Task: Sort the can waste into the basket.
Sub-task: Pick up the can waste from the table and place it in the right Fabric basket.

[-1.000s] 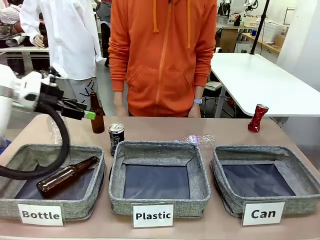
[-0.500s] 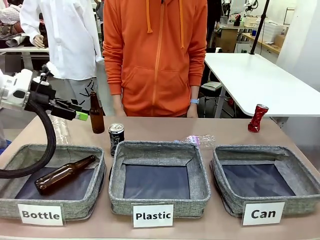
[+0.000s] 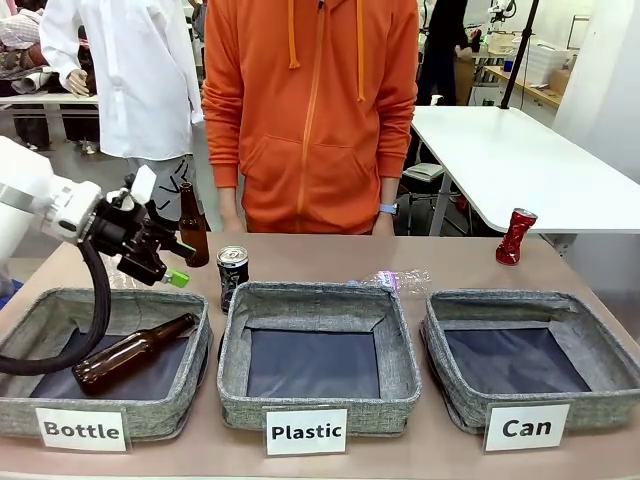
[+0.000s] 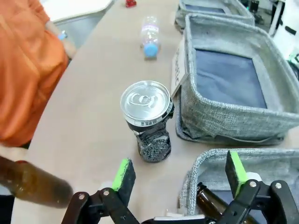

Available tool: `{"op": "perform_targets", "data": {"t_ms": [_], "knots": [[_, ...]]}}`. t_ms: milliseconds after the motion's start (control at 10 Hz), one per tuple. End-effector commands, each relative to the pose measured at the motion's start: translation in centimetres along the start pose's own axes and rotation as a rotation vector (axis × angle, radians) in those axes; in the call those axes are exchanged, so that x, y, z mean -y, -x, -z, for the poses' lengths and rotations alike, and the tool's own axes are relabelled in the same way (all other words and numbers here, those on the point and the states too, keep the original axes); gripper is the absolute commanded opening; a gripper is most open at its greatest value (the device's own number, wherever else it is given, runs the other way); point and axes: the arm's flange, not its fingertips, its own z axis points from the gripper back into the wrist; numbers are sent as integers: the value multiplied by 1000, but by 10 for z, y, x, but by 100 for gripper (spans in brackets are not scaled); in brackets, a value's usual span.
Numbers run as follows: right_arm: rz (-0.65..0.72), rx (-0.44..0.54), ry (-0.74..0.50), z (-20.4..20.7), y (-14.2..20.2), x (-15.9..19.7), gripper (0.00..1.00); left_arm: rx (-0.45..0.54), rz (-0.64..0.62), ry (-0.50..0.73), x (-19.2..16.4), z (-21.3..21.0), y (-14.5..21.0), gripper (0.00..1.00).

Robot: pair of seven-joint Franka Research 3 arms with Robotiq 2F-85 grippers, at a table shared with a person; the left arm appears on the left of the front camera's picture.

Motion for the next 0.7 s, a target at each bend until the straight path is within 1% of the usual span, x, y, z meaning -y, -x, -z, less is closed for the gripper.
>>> {"op": "perform_targets", "data": {"t_ms": [0,100,300,400,500,600], "knots": [[-24,15,-24,0,-2,1,100,8,58,12,-6,9,2,100],[-24,15,-24,0,-2,1,100,24,80,11,-8,15,4,100],[-24,15,-24,0,-2,1,100,18,89,11,-14,28,5,100],[-24,15,-24,0,-2,1,100,28,68,-7,-13,19,3,100],[-24,15,-24,0,-2,1,100,52,51,26,-3,-6,1,100],[-24,15,-24,0,-2,1,100,69,6,90,26,-49,3,100]]}}
